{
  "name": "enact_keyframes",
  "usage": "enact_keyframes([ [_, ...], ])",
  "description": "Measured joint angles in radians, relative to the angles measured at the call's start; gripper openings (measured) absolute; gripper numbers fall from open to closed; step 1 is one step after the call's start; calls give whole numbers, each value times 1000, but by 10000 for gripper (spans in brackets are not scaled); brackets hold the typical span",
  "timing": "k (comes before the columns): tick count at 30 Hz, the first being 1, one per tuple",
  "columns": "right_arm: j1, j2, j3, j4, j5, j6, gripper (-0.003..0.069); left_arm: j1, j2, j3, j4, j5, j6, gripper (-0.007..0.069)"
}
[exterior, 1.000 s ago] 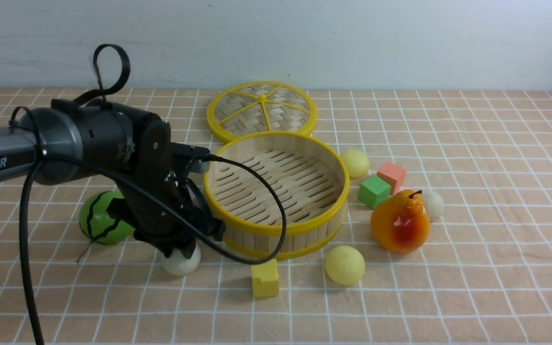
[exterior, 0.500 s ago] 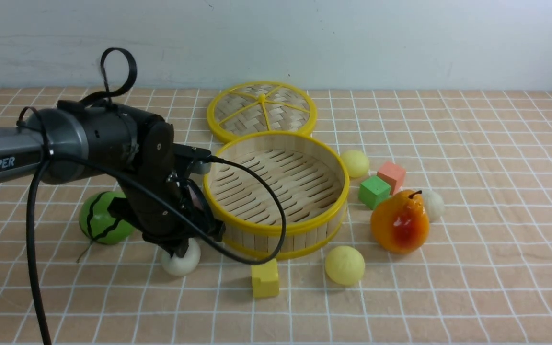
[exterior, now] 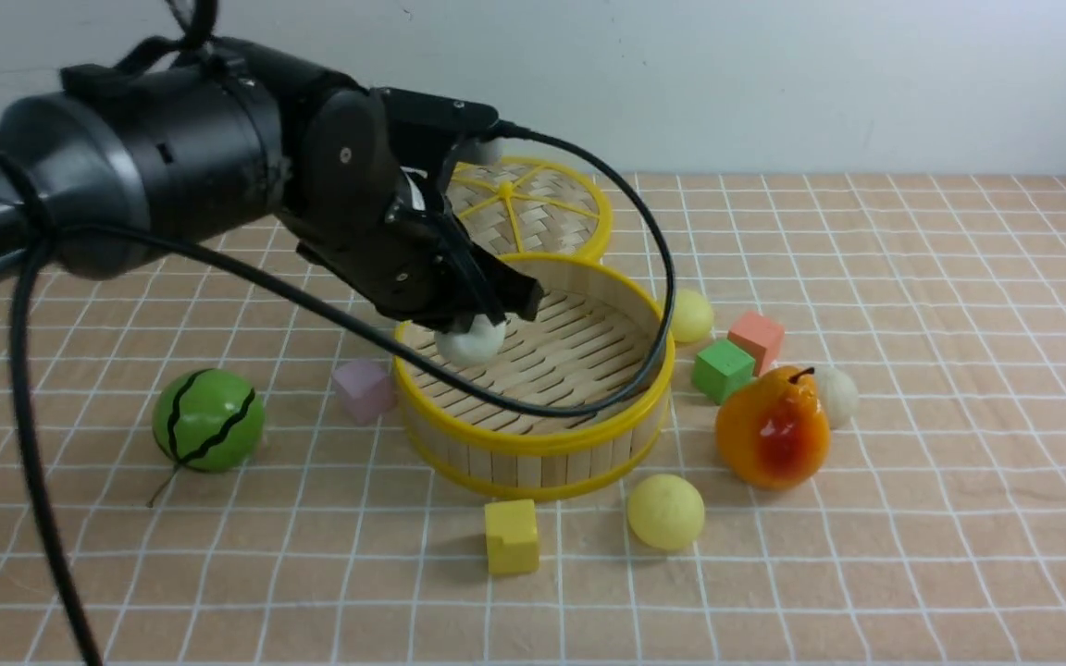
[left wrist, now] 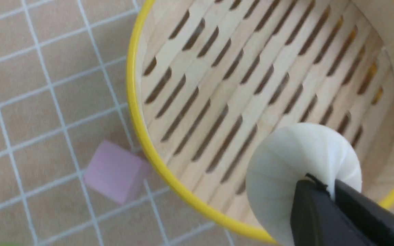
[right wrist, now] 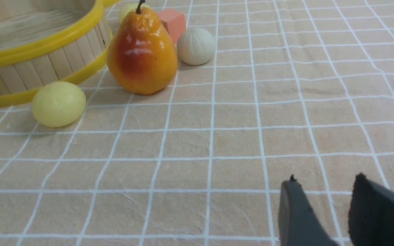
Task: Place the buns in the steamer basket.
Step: Use the left arm to put the steamed stuffed bun into the steamer, then use the right arm to grab a steamed stuffed bun
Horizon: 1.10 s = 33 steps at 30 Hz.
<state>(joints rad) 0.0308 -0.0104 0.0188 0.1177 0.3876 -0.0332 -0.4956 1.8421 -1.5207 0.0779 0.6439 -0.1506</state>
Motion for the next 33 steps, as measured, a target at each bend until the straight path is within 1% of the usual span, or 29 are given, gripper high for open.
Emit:
enact_keyframes([
  [2, 0, 0, 0, 0, 0, 0, 239, 5, 60, -30, 12, -15, 0, -7],
  [6, 0, 0, 0, 0, 0, 0, 239, 14, 180, -104, 21, -21, 0, 50],
  [7, 0, 0, 0, 0, 0, 0, 239, 20, 231, -150, 27, -7, -1, 110],
  [9, 0, 0, 0, 0, 0, 0, 239, 21, 253, -171, 28, 8, -5, 152],
  [10, 0, 0, 0, 0, 0, 0, 239, 22, 279, -199, 29, 38, -22, 228],
  [14, 0, 0, 0, 0, 0, 0, 239, 23, 273, -255, 31, 139, -74, 418],
  [15, 0, 0, 0, 0, 0, 0, 239, 23, 271, -255, 31, 139, -76, 418],
  [16, 0, 0, 0, 0, 0, 0, 239, 23, 240, -282, 29, 226, -88, 476],
  [17, 0, 0, 0, 0, 0, 0, 239, 23, 235, -283, 29, 234, -87, 477],
  [18, 0, 0, 0, 0, 0, 0, 239, 23, 192, -288, 22, 279, -96, 477],
  [19, 0, 0, 0, 0, 0, 0, 239, 23, 154, -290, 17, 318, -98, 459],
  [20, 0, 0, 0, 0, 0, 0, 239, 23, 118, -290, 15, 350, -102, 424],
  [22, 0, 0, 0, 0, 0, 0, 239, 23, 15, -270, 8, 382, -103, 308],
  [23, 0, 0, 0, 0, 0, 0, 239, 23, -43, -244, 3, 383, -103, 236],
  [26, 0, 0, 0, 0, 0, 0, 239, 23, -210, -136, -21, 364, -97, 59],
  [27, 0, 0, 0, 0, 0, 0, 239, 23, -237, -114, -25, 358, -94, 27],
  [28, 0, 0, 0, 0, 0, 0, 239, 23, -347, -15, -43, 318, -89, -13],
  [30, 0, 0, 0, 0, 0, 0, 239, 23, -490, 129, -69, 245, -86, -13],
  [31, 0, 0, 0, 0, 0, 0, 239, 23, -505, 160, -72, 237, -86, -13],
  [32, 0, 0, 0, 0, 0, 0, 239, 23, -607, 271, -94, 173, -86, -13],
  [33, 0, 0, 0, 0, 0, 0, 239, 23, -679, 337, -106, 133, -86, -13],
])
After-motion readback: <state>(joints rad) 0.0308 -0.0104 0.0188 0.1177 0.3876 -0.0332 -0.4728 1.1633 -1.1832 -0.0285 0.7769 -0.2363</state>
